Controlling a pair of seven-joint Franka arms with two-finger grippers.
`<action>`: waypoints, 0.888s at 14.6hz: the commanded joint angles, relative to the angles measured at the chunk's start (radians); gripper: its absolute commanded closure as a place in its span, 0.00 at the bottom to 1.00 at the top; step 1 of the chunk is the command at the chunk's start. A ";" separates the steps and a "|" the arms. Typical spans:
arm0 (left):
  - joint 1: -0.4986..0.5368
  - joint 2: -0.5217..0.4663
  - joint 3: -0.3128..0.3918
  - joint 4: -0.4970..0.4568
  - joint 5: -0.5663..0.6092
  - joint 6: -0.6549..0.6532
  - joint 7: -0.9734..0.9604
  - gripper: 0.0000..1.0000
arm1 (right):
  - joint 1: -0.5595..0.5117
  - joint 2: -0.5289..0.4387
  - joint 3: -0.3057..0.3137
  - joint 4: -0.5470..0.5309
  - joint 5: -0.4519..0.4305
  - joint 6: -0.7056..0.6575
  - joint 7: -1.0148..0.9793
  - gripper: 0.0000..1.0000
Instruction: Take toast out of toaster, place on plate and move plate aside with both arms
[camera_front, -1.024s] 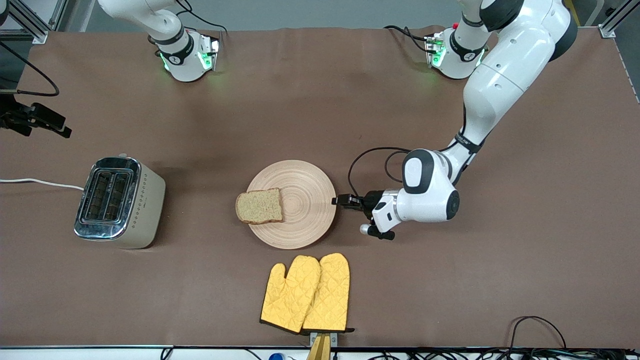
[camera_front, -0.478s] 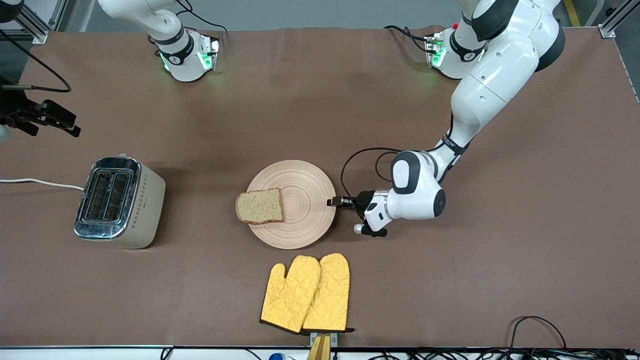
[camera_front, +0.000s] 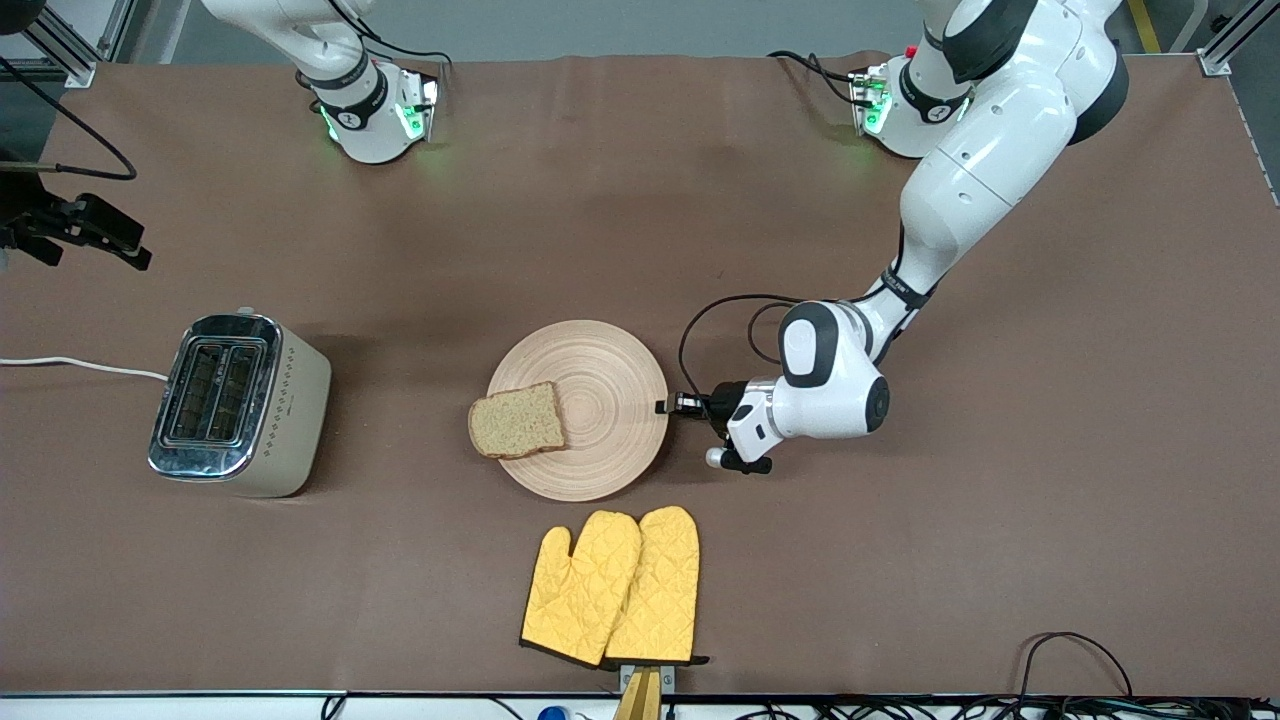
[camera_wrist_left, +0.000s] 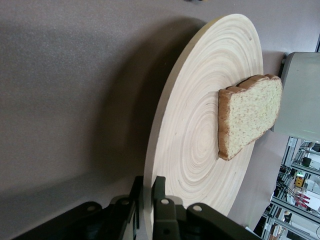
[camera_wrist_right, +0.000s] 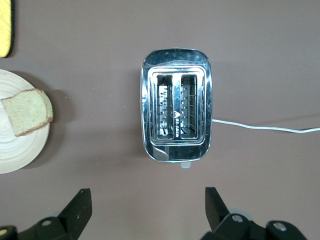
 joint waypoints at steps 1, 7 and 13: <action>-0.008 -0.014 -0.002 -0.006 -0.013 0.024 -0.001 1.00 | -0.084 0.024 0.082 0.043 -0.014 -0.024 -0.004 0.00; 0.053 -0.135 -0.057 0.000 -0.012 0.008 -0.013 1.00 | -0.109 0.021 0.139 0.043 -0.007 -0.026 0.013 0.00; 0.372 -0.187 -0.198 0.043 0.032 -0.212 -0.007 1.00 | -0.138 0.021 0.130 0.043 0.000 -0.025 0.005 0.00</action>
